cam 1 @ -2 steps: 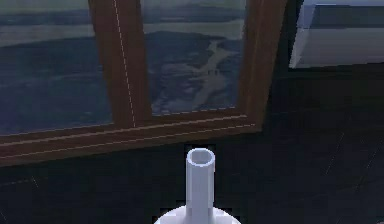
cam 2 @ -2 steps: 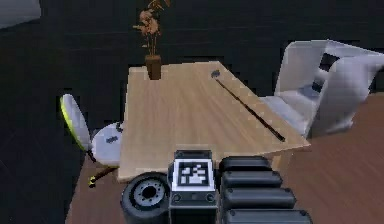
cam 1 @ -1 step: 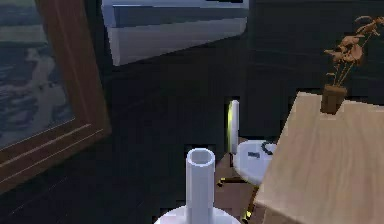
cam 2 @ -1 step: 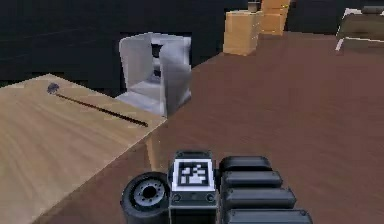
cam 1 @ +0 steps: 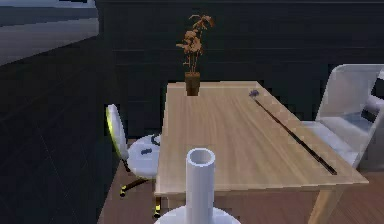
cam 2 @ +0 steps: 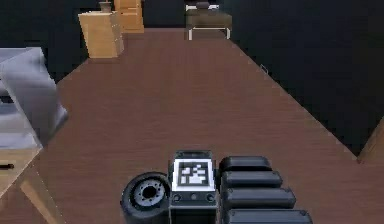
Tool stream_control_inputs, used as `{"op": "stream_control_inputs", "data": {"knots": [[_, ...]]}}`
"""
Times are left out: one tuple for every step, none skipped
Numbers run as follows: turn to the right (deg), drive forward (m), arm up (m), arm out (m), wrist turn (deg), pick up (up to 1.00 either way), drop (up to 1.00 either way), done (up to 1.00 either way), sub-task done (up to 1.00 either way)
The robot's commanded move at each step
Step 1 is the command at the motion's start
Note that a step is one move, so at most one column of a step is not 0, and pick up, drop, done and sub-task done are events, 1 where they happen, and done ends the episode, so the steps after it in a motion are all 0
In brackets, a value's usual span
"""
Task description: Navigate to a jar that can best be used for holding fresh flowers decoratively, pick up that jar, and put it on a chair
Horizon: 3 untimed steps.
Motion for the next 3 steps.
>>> {"op": "stream_control_inputs", "data": {"knots": [[0.0,0.40,0.00,0.00,0.0,0.00,0.00,0.00,0.00],[45.0,0.00,0.00,0.00,0.0,0.00,0.00,0.00,0.00],[45.0,0.00,0.00,0.00,0.0,0.00,0.00,0.00,0.00]]}}
